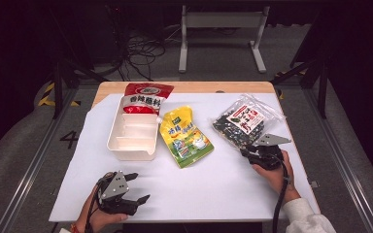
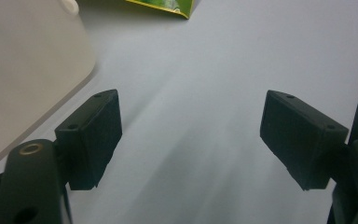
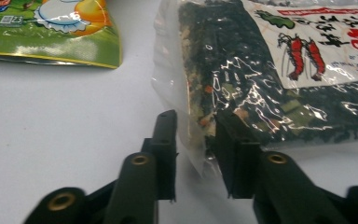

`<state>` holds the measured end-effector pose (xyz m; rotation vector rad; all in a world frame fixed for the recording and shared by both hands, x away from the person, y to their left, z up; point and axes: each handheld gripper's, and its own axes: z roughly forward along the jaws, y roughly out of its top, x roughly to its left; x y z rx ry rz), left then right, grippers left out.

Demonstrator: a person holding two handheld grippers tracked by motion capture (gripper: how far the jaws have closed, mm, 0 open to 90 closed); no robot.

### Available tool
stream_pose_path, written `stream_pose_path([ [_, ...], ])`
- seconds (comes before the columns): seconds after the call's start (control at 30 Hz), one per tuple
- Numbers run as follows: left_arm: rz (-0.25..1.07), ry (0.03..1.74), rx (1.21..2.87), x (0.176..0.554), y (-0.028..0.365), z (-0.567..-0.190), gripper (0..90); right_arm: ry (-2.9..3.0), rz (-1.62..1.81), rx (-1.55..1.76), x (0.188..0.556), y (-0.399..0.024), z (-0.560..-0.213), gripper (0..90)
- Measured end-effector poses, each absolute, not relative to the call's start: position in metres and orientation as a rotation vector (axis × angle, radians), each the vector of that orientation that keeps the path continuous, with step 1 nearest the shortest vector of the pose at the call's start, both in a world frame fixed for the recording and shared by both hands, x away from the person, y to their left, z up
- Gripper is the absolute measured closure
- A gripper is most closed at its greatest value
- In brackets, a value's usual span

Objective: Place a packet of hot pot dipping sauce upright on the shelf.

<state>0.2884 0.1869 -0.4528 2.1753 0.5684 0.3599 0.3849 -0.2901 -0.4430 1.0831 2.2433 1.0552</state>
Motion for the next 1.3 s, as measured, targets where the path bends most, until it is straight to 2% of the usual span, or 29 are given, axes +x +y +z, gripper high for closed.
stream_pose_path([
  [0.13, 0.356, 0.565, 2.179, 0.288, 0.186, -0.453, 21.7, 2.286, 1.058, 1.051, 0.386, -0.286, -0.444, 86.1],
  [0.27, 0.352, 0.568, 2.174, 0.288, 0.187, -0.453, 21.8, 2.292, 1.055, 1.035, 0.385, -0.286, -0.444, 89.7],
  [0.53, 0.334, 0.571, 2.163, 0.29, 0.185, -0.451, 22.0, 2.335, 1.061, 1.019, 0.371, -0.296, -0.441, 90.0],
  [0.83, 0.273, 0.546, 2.117, 0.297, 0.172, -0.442, 21.8, 2.392, 1.022, 1.023, 0.333, -0.32, -0.435, 90.0],
  [1.07, 0.224, 0.501, 2.088, 0.312, 0.154, -0.429, 20.6, 2.368, 0.964, 1.143, 0.335, -0.343, -0.434, 90.0],
  [1.13, 0.208, 0.486, 2.091, 0.316, 0.148, -0.427, 20.1, 2.341, 0.921, 1.192, 0.337, -0.343, -0.431, 80.7],
  [1.17, 0.212, 0.48, 2.097, 0.318, 0.144, -0.427, 20.0, 2.316, 0.93, 1.205, 0.337, -0.343, -0.428, 78.8],
  [1.23, 0.216, 0.467, 2.105, 0.321, 0.139, -0.425, 19.9, 2.259, 0.978, 1.235, 0.336, -0.344, -0.421, 66.5],
  [1.3, 0.212, 0.465, 2.108, 0.325, 0.135, -0.426, 19.9, 2.165, 1.015, 1.298, 0.34, -0.346, -0.415, 59.7],
])
